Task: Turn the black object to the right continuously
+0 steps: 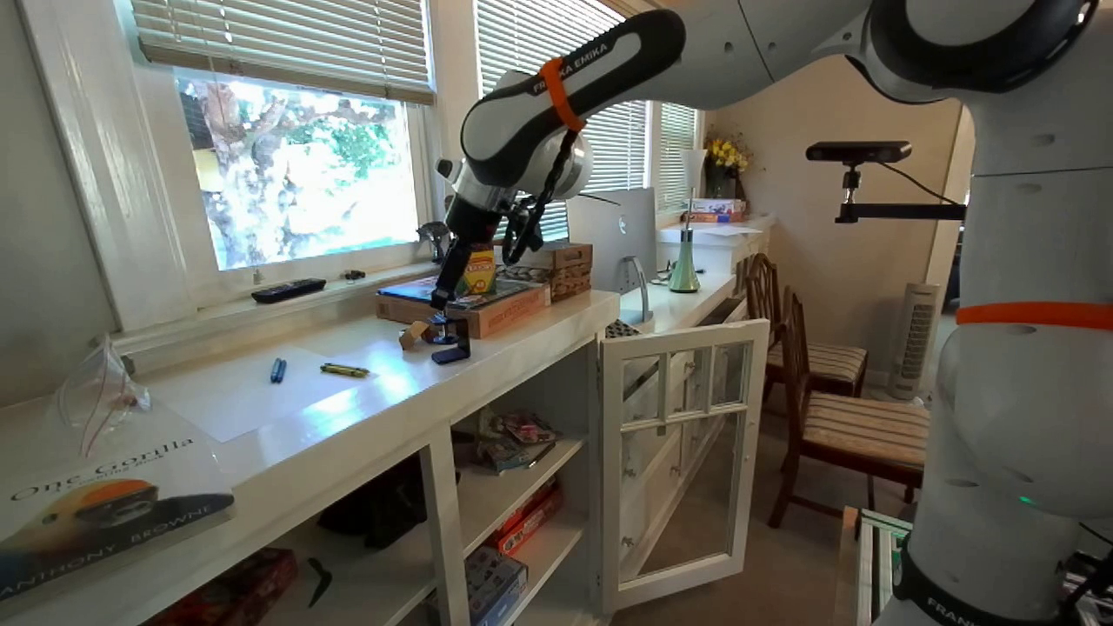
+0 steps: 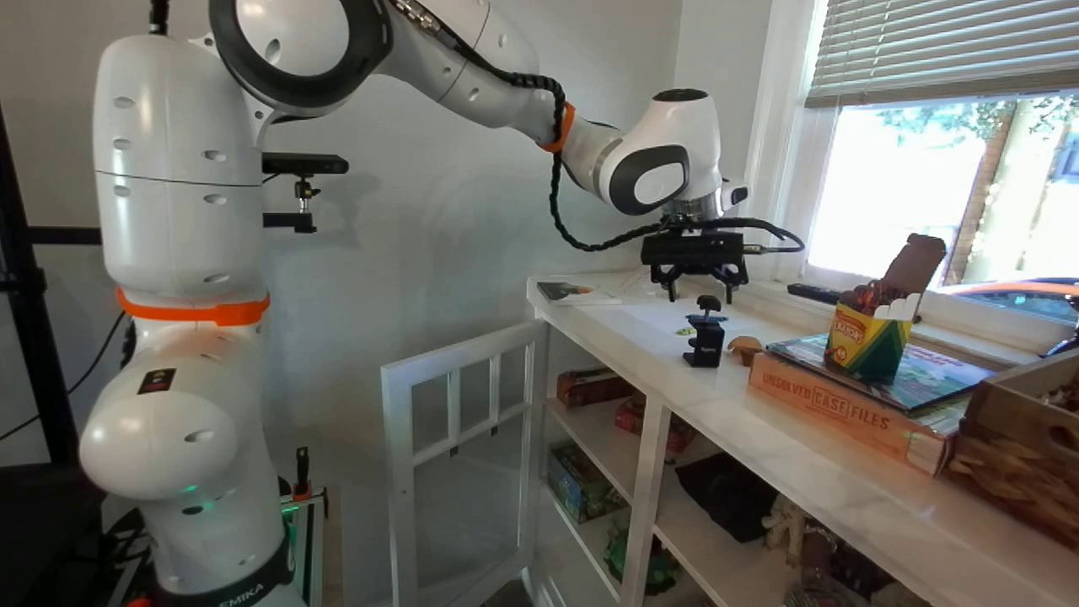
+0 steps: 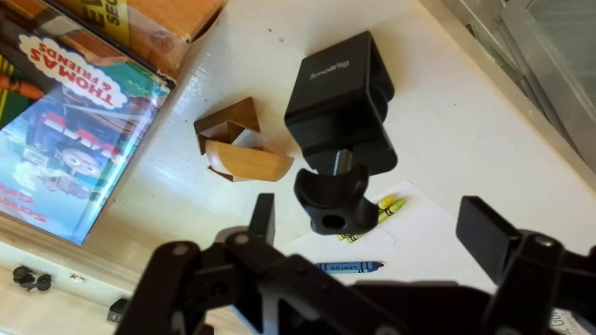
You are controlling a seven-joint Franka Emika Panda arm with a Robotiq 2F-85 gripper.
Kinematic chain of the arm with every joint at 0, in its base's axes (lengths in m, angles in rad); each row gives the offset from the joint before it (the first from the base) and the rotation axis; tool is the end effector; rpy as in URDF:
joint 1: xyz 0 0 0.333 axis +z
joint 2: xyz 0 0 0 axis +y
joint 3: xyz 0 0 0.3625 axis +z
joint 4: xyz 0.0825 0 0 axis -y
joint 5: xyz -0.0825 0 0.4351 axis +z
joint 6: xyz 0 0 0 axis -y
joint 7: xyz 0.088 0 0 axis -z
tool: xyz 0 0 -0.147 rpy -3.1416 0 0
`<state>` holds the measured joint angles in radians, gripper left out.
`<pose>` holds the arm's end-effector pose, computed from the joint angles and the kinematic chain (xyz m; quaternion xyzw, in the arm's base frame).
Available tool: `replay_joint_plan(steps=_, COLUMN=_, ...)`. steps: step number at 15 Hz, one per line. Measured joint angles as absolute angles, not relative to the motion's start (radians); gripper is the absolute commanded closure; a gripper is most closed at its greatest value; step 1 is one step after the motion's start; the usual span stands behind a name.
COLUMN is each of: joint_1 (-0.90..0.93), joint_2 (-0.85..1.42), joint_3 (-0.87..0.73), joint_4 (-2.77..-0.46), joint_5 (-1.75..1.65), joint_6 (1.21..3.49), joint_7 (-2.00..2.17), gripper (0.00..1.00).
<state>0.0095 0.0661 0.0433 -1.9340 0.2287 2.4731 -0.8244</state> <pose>0.6806 0.0405 0.4930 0.9044 0.3459 0.2499 0.0032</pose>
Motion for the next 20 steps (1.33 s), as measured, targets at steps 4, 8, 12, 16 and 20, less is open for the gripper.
replay_joint_plan(steps=4, joint_1=0.009, joint_2=0.087, joint_3=0.048, joint_4=-1.923, joint_5=0.233, joint_6=2.472, joint_7=-0.874, gripper=0.00)
replay_joint_plan(steps=8, joint_1=0.009, joint_2=0.101, joint_3=0.057, joint_4=-1.913, joint_5=0.233, joint_6=2.471, joint_7=-0.943, gripper=0.00)
replay_joint_plan(steps=12, joint_1=0.009, joint_2=0.102, joint_3=0.059, joint_4=-1.909, joint_5=0.233, joint_6=2.470, joint_7=-0.981, gripper=0.00)
replay_joint_plan(steps=16, joint_1=0.005, joint_2=0.102, joint_3=0.058, joint_4=-1.906, joint_5=0.231, joint_6=2.470, joint_7=-0.991, gripper=0.00)
replay_joint_plan(steps=20, joint_1=0.000, joint_2=0.100, joint_3=0.056, joint_4=-1.903, joint_5=0.228, joint_6=2.470, joint_7=-0.993, gripper=0.34)
